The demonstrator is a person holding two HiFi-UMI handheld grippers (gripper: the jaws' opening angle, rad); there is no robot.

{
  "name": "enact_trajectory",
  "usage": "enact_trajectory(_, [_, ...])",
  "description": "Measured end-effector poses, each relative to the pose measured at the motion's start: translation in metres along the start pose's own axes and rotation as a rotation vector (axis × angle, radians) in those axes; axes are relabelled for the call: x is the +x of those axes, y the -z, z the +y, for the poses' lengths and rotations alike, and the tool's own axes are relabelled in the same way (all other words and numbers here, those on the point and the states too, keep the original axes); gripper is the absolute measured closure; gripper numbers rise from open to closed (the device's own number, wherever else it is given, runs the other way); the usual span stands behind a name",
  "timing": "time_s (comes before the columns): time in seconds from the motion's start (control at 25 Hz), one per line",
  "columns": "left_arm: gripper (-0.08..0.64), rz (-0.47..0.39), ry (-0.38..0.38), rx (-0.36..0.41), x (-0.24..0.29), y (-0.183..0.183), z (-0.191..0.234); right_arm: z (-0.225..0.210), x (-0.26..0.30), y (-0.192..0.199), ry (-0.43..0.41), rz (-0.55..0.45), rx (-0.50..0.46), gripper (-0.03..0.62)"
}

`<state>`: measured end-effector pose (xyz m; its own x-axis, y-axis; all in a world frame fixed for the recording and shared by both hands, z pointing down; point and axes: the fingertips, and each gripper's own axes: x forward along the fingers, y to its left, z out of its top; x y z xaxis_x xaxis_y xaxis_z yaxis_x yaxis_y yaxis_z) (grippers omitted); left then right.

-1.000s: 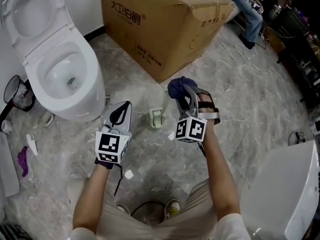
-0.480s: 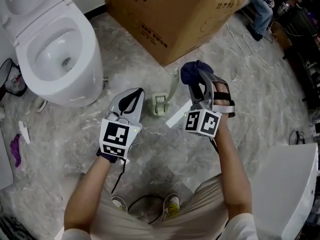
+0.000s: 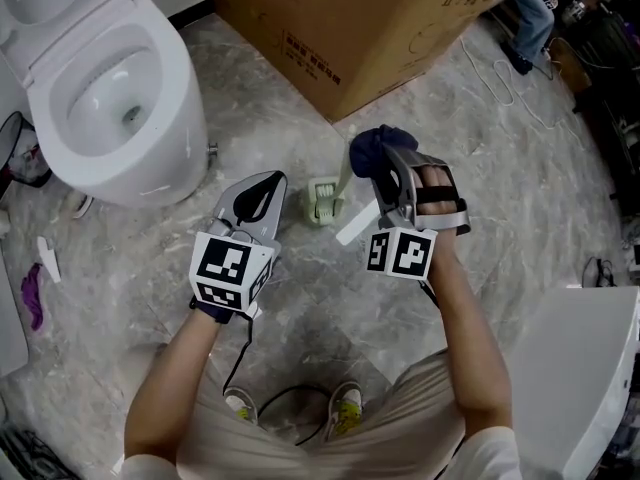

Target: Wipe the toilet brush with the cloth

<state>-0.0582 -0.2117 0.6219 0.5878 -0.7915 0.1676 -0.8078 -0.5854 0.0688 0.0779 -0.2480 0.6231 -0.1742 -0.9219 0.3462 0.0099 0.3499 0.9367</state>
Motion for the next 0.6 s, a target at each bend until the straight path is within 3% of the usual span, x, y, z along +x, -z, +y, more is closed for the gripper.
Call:
enact_trajectory(0.12, [0.56, 0.009, -0.004, 0.06, 0.0, 0.001, 0.001, 0.007, -0.001, -0.002, -0.021, 0.0, -0.015, 0.41])
enact_trajectory(0.6, [0.56, 0.009, 0.005, 0.052, 0.001, 0.002, 0.001, 0.046, 0.001, 0.004, -0.122, 0.016, -0.064, 0.41])
